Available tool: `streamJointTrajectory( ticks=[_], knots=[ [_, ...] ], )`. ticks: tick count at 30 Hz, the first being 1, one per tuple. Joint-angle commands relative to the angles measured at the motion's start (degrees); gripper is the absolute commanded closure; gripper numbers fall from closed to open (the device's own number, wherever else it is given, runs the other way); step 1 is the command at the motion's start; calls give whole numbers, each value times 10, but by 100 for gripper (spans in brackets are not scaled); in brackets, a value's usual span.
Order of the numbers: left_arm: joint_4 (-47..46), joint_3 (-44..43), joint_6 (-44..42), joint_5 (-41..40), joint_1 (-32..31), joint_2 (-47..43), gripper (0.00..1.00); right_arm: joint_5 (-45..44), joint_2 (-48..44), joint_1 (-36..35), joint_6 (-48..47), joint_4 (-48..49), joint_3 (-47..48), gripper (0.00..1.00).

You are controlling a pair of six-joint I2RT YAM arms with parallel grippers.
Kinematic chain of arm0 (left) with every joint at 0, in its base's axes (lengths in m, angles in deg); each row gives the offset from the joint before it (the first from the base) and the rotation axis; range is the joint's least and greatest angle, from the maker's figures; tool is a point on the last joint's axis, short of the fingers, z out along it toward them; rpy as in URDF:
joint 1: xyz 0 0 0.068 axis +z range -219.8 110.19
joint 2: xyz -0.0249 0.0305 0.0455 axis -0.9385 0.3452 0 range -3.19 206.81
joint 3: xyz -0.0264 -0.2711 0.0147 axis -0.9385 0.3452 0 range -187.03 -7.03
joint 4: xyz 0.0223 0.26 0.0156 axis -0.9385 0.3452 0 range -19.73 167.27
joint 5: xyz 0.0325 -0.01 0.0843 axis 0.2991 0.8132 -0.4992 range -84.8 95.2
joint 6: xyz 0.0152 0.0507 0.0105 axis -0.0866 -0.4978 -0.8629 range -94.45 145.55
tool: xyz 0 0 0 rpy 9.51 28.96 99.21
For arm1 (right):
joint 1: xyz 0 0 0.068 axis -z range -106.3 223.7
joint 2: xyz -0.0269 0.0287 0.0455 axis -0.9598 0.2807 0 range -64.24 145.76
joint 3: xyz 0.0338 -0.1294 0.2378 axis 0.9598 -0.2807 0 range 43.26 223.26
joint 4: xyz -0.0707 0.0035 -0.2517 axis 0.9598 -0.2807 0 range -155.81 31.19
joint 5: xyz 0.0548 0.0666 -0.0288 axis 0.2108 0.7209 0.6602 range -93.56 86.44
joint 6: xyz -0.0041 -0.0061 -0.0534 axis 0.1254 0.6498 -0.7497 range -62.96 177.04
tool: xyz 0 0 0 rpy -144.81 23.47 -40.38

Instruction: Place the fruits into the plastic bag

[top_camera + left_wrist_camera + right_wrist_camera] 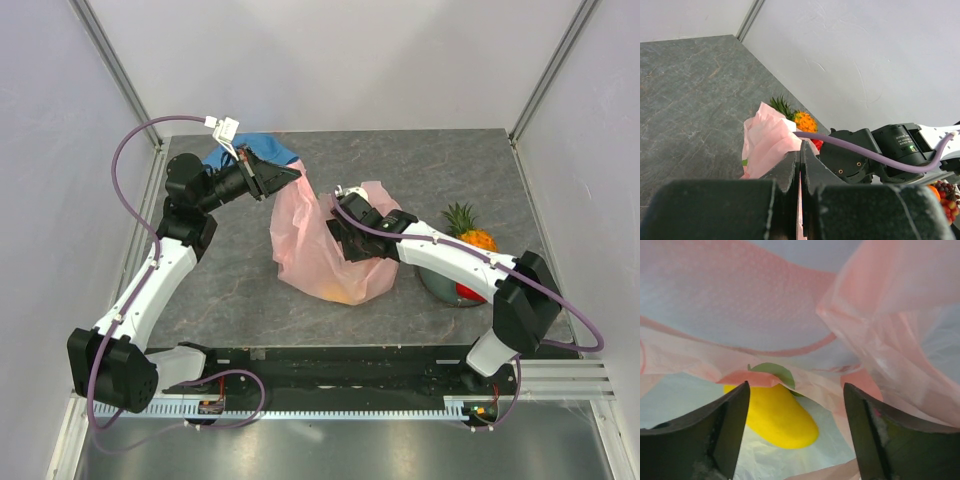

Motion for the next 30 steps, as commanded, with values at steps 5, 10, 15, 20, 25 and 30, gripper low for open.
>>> streamJointTrajectory(
  ticks=[5,10,15,20,25,30],
  knots=[
    [-8,5,6,-24,5,-14,98,60,-72,2,10,86,34,27],
    [-6,9,8,-28,5,-12,98,98,-118,43,59,139,24,28],
    [-1,11,6,-29,6,-13,98,129,-160,82,91,193,11,27],
    [6,11,4,-36,5,-10,98,144,-210,94,64,234,-2,27],
    [10,10,2,-35,5,-12,98,79,-272,130,29,223,-30,25],
    [13,11,-2,-36,5,-9,99,-28,-316,197,22,115,-29,29]
  ],
)
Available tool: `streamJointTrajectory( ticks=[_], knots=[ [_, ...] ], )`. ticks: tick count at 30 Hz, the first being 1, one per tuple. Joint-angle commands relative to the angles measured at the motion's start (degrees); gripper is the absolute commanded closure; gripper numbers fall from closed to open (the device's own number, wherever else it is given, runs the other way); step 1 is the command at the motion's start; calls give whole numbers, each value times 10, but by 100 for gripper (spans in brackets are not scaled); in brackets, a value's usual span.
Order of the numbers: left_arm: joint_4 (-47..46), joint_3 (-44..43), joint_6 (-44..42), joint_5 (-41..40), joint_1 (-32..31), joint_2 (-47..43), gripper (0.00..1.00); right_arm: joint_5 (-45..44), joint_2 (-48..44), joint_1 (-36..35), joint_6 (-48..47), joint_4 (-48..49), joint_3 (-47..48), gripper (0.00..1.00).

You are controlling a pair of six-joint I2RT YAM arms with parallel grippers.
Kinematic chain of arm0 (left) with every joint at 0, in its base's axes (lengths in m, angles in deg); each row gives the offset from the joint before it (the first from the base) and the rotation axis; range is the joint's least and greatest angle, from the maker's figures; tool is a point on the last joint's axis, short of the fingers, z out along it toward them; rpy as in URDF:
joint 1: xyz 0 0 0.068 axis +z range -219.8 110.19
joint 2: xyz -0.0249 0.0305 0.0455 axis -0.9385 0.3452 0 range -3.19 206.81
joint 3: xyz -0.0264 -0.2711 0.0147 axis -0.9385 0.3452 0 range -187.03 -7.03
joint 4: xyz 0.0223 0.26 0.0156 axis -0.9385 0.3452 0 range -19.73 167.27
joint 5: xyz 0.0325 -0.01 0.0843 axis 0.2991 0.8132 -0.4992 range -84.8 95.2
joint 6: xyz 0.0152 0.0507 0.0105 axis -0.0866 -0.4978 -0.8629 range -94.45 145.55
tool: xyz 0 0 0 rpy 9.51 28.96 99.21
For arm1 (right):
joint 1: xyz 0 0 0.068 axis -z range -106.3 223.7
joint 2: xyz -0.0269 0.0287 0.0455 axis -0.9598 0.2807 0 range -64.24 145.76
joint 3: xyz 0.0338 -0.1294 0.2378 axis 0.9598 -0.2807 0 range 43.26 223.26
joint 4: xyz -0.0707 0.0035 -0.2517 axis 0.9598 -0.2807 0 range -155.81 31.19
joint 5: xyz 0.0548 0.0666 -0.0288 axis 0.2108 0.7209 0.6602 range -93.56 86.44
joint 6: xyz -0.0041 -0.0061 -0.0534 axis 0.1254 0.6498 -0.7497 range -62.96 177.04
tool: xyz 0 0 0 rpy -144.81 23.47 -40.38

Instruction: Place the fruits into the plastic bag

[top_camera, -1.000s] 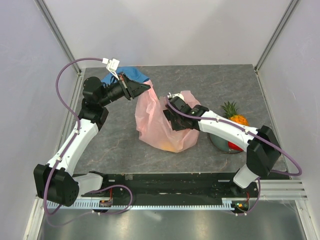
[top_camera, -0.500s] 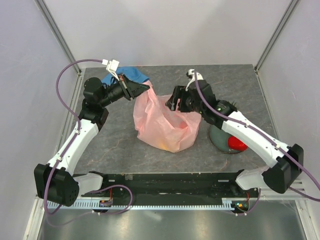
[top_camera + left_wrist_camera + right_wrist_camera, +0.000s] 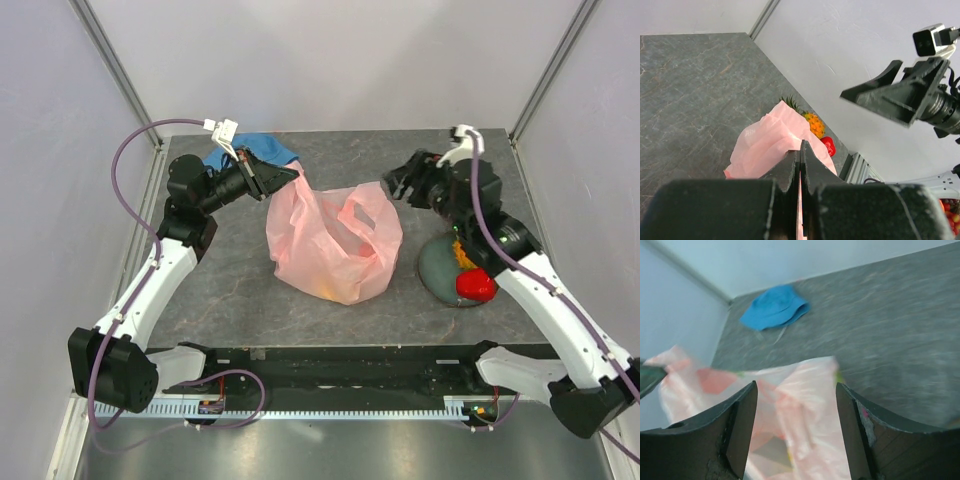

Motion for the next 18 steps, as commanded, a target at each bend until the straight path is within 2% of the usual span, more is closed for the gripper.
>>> streamJointTrajectory(
  ticks=[1,4,9,14,18],
  knots=[
    [-2,2,-2,-6,2,-9,99,-120,-33,40,-12,-108,-1,29],
    [-2,2,-2,-7,2,-8,98,-173,-34,82,-2,-181,-5,27],
    [1,2,-3,-5,2,-7,98,-206,-11,129,-61,-235,-13,24],
    [0,3,-2,-5,2,-2,99,-168,94,179,-146,-247,29,17],
    [4,-1,-5,-3,2,-3,98,-183,184,195,-206,-257,72,7]
  ],
)
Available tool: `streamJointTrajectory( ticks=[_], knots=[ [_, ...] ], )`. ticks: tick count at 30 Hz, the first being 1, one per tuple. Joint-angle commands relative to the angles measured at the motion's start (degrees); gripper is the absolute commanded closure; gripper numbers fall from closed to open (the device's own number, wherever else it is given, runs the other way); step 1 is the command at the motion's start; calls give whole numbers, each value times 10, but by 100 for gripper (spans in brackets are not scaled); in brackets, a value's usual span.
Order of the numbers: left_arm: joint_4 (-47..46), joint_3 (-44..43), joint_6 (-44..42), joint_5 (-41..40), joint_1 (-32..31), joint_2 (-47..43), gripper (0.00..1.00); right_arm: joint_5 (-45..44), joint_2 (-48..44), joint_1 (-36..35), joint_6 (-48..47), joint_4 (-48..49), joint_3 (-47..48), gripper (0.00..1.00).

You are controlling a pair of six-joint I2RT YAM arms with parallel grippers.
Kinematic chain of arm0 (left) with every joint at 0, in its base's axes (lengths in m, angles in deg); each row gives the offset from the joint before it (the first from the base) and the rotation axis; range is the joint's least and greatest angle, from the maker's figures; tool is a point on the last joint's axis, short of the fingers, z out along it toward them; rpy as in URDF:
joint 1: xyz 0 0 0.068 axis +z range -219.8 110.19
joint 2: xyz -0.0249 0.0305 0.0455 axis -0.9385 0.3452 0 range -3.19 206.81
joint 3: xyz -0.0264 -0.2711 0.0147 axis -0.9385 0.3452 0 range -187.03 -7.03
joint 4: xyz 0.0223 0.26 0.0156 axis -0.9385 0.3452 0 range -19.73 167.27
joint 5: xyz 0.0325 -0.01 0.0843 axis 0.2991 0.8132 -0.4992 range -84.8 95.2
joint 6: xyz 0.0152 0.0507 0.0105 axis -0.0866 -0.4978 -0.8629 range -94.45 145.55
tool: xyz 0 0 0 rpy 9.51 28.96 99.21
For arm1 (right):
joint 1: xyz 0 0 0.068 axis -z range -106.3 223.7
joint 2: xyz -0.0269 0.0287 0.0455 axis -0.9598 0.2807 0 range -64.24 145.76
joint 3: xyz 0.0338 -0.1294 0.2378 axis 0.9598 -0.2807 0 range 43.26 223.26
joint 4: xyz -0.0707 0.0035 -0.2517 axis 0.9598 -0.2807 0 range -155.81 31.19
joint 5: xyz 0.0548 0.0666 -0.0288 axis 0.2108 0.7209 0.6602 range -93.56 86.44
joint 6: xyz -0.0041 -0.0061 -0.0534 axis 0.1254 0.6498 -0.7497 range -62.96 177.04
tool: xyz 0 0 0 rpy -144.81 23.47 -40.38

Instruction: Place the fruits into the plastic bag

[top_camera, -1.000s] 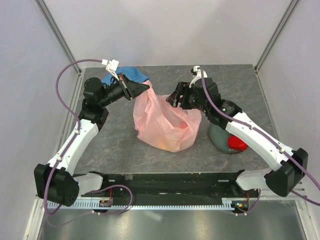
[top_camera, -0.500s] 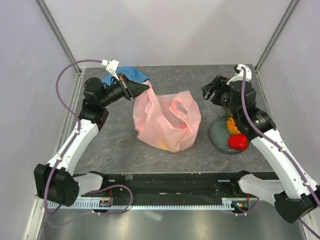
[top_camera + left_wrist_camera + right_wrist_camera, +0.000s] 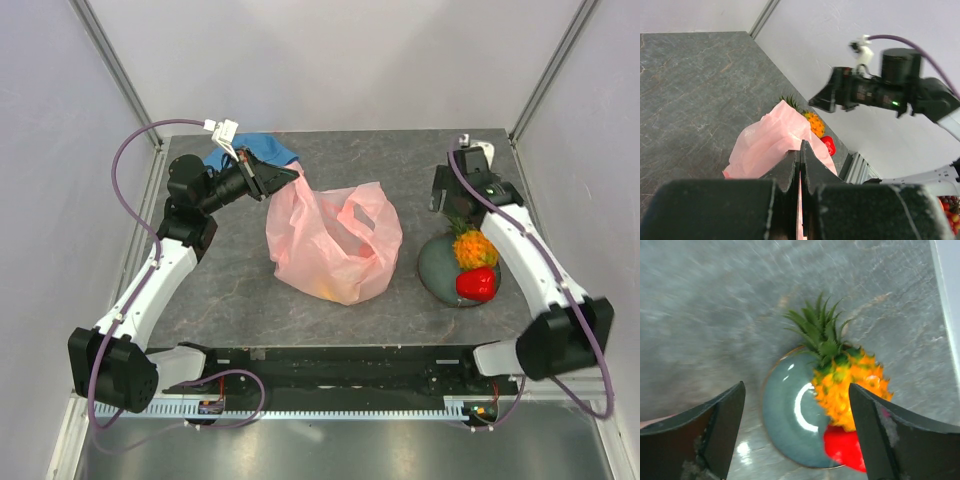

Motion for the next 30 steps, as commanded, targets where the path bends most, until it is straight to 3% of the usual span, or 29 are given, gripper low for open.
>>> streamJointTrajectory(
  ticks=[1,12,30],
  knots=[
    [6,-3,-7,-5,3,-4,98,-29,96,16,-106,-24,60,7],
    [26,-24,-23,-4,7,5,99,-51,284,33,-226,-25,179,4],
    [29,-36,-26,5,13,28,98,-47,322,46,-238,-43,150,4]
  ],
)
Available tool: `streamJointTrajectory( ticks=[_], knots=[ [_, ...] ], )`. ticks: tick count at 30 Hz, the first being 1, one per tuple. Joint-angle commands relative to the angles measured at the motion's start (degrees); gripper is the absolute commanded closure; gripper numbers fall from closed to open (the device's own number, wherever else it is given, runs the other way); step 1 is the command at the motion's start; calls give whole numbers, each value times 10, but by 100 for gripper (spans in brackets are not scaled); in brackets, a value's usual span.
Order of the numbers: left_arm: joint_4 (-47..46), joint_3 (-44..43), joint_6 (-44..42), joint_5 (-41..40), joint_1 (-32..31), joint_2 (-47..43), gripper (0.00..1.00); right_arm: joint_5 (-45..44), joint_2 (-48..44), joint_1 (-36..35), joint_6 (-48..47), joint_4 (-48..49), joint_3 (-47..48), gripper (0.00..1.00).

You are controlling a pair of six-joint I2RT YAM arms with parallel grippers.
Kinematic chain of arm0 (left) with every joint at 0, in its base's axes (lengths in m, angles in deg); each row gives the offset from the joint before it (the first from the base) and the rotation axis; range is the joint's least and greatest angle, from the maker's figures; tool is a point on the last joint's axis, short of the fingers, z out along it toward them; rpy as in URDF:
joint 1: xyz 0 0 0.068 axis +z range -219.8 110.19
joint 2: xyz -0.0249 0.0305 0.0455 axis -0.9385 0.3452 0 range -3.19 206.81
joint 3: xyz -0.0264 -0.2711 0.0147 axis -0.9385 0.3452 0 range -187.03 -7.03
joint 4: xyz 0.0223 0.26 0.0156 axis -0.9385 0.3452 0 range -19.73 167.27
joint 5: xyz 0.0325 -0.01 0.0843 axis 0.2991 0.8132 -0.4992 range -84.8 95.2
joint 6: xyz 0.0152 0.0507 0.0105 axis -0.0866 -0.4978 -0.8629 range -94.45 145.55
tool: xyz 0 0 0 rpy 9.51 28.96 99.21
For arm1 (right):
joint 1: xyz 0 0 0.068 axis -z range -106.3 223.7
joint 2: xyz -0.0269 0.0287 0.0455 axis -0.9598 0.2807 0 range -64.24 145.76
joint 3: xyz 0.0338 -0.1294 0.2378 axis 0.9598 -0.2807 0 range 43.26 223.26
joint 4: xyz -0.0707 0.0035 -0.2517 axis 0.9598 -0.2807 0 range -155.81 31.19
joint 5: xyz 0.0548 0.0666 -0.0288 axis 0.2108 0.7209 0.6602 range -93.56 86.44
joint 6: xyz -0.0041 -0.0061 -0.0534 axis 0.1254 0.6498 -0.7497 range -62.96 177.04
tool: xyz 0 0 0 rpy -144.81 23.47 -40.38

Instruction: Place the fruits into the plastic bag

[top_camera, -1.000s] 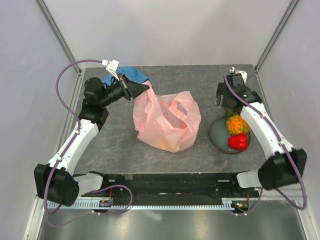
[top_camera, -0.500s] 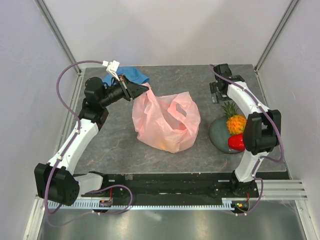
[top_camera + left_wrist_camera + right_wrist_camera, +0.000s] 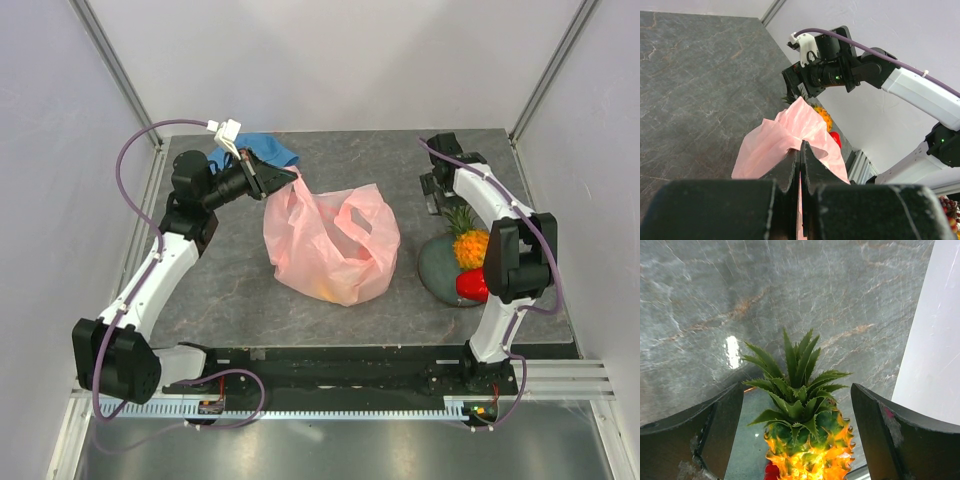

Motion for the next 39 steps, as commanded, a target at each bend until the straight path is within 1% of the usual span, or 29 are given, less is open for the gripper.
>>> streamJointTrajectory(
  ticks=[1,9,12,15,16,18,19,21,22,24,25,28,30,33,35,36,38,39],
  knots=[
    [-10,-27,-21,4,3,4,98,-12,4,4,-2,-5,-16,4],
    [-8,-26,-20,3,4,4,98,-5,10,5,-6,20,-41,6],
    [-9,-27,-20,3,4,6,98,-5,15,5,-9,30,-42,9],
    [-8,-25,-21,2,4,5,98,1,19,4,-11,41,-45,17],
    [-8,-26,-21,2,4,4,98,0,19,4,-12,44,-47,23],
    [-7,-25,-21,1,4,5,98,0,17,5,-14,50,-50,29],
    [-8,-25,-21,1,4,5,98,-4,17,5,-15,51,-52,35],
    [-7,-24,-21,0,4,5,98,-4,15,5,-16,53,-55,41],
    [-7,-24,-21,0,5,4,99,-5,14,5,-17,53,-58,49],
    [-7,-24,-21,0,5,5,98,-5,8,5,-16,53,-59,56],
    [-8,-23,-20,0,5,4,98,-5,4,5,-15,53,-62,63],
    [-8,-22,-20,0,6,3,98,-6,-13,5,-12,51,-63,74],
    [-8,-21,-20,0,6,2,99,-9,-28,5,-9,45,-62,79],
    [-9,-20,-19,0,6,3,99,-16,-49,5,-9,32,-54,90],
    [-11,-20,-18,1,6,3,98,-24,-65,6,-12,25,-48,93],
    [-11,-20,-17,1,6,4,99,-28,-70,4,-12,23,-39,97],
    [-14,-20,-15,2,6,4,98,-36,-85,4,-15,17,-22,100],
    [-15,-20,-15,3,6,4,98,-39,-93,5,-16,10,-13,100]
  ],
)
